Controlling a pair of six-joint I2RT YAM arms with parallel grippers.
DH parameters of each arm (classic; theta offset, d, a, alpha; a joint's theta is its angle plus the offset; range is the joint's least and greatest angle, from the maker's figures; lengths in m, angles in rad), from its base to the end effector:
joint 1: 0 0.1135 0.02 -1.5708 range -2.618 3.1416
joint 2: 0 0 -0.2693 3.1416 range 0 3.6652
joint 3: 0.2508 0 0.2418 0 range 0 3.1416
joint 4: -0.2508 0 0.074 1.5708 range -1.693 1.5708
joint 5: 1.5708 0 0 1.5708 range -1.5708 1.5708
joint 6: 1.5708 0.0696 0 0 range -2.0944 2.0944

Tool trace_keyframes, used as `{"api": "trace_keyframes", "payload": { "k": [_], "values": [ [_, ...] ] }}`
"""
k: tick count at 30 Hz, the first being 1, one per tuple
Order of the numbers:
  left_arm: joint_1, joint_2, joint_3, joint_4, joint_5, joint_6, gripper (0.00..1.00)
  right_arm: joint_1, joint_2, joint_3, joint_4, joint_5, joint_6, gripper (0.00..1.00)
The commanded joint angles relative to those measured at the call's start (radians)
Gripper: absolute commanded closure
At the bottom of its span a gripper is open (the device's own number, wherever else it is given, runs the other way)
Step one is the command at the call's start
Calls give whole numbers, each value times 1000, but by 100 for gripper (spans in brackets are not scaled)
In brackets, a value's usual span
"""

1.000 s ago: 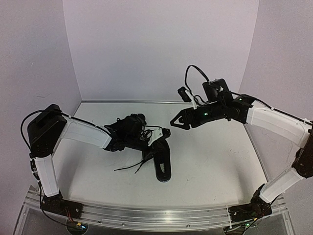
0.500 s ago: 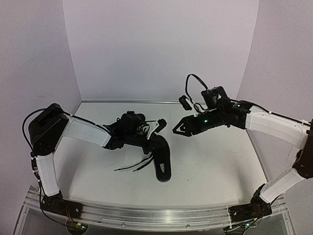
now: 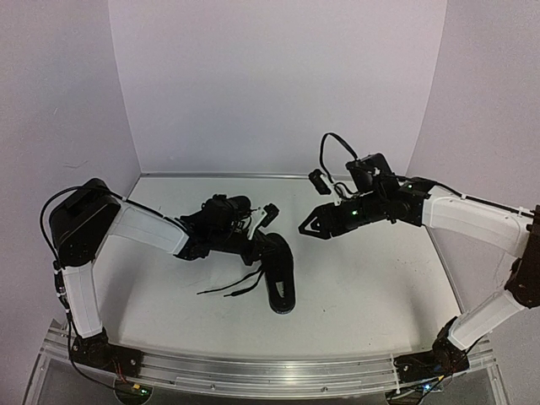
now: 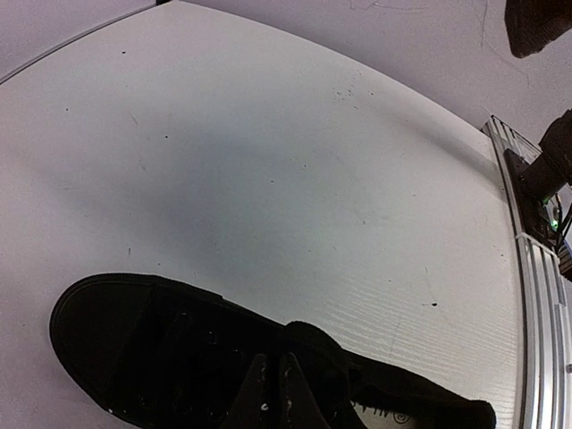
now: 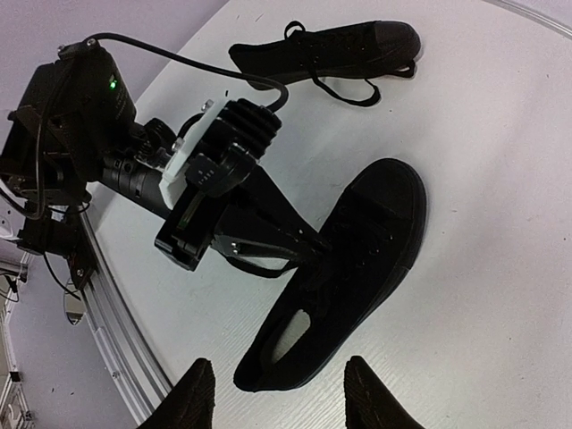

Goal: Tie the shoes

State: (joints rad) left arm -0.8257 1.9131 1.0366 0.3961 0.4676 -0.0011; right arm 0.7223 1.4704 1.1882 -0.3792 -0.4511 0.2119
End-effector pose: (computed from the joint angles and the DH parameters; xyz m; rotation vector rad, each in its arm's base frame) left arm 0.2665 -0.3352 0.1627 1.1309 1.8210 -0.9796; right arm 0.2369 0.2492 0.2899 -0.8425 2.1923 0.9920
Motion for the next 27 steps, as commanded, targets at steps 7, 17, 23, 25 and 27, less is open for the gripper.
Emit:
{"api": "trace_keyframes", "payload": {
  "k": [7, 17, 23, 25, 27],
  "values": [
    [25, -4, -43, 109, -71, -73, 96, -1, 7, -12, 48, 0, 13, 54],
    [28, -37, -101, 163, -115, -94, 94, -1, 53, -16, 67, -24, 22, 57],
    [31, -45, -104, 124, -165, -89, 85, -1, 62, -10, 71, -27, 23, 56],
    [31, -54, -106, 117, -174, -90, 79, -1, 65, -10, 71, -27, 22, 56],
    [31, -67, -110, 104, -209, -95, 75, -1, 66, -10, 71, -29, 21, 55]
  ]
}}
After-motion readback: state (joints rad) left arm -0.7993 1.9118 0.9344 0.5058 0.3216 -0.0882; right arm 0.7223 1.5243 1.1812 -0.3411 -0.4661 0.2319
